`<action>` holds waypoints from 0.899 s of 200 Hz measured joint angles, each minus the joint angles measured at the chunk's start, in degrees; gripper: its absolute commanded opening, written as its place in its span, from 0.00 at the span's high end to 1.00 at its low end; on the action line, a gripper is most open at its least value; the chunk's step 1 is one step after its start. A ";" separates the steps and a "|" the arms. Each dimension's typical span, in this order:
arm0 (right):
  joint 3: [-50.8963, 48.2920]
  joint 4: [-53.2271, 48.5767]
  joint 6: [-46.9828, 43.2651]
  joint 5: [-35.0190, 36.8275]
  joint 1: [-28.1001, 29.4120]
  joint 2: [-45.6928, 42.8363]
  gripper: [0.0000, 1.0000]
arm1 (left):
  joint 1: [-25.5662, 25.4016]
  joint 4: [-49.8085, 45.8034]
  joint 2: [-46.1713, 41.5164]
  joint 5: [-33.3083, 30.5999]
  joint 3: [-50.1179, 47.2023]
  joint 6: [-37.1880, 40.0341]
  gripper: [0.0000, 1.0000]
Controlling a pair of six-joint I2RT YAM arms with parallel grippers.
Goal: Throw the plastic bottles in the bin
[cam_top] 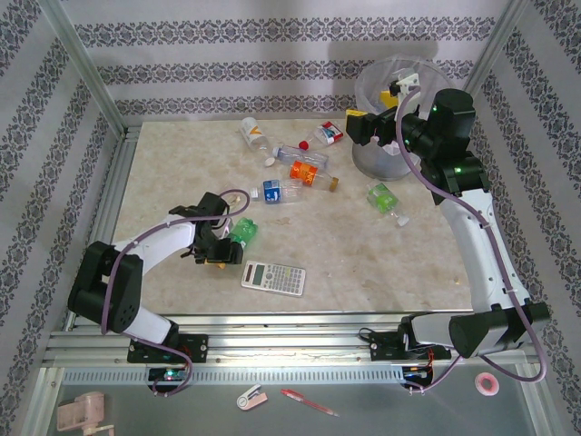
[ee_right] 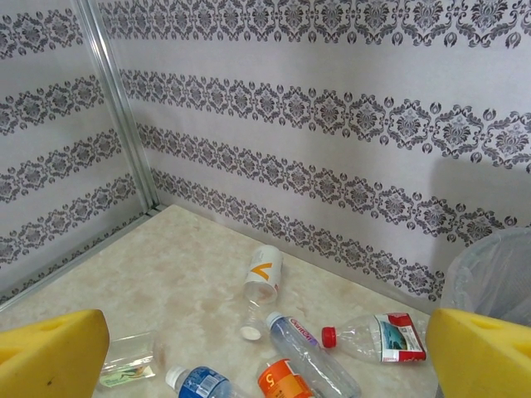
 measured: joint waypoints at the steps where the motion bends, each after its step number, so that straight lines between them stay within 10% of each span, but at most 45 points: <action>1: 0.00 0.00 0.00 0.00 0.00 0.00 0.02 | -0.04 0.00 -0.04 0.02 -0.07 -0.04 0.28; 180: -1.25 -0.22 -0.81 0.00 0.00 -2.05 0.02 | -1.92 2.93 -3.89 1.95 -2.47 -1.81 0.78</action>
